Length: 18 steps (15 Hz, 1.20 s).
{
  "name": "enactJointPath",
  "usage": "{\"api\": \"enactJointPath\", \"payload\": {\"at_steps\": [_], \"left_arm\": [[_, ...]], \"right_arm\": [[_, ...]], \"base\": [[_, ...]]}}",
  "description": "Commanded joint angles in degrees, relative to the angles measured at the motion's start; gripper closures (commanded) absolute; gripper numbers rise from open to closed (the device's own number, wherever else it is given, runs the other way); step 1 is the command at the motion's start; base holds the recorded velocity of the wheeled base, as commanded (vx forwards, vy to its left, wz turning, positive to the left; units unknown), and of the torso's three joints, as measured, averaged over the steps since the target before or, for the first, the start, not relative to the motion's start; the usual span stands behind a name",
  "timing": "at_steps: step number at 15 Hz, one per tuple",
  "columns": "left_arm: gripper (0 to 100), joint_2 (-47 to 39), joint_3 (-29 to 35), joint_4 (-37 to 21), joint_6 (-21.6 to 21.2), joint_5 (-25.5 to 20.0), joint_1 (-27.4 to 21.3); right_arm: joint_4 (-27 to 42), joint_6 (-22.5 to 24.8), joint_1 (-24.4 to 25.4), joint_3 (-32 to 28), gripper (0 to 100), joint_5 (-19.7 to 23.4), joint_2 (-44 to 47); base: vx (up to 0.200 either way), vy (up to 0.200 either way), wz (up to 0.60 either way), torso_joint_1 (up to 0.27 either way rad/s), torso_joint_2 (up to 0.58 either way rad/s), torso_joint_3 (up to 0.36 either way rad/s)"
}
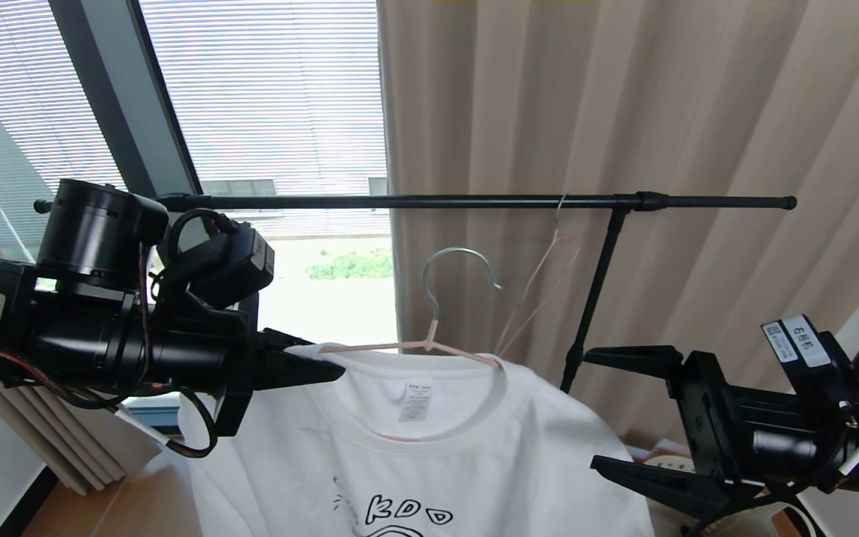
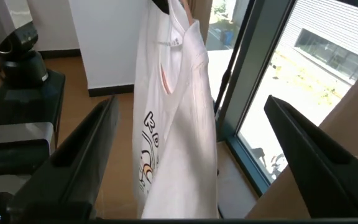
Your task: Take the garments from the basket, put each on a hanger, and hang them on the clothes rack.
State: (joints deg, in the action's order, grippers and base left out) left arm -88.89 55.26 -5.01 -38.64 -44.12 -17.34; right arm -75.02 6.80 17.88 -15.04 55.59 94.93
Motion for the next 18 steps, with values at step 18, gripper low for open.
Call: {"api": "enactJointPath", "payload": {"at_steps": [18], "left_arm": [[100,9.35,-2.00,0.00,1.38,-0.09,8.99]], "right_arm": [[-10.15,1.46,-5.93,-2.71,0,-0.31,22.93]], "base": [[0.000,0.000,0.00,0.000,0.00,0.000]]}}
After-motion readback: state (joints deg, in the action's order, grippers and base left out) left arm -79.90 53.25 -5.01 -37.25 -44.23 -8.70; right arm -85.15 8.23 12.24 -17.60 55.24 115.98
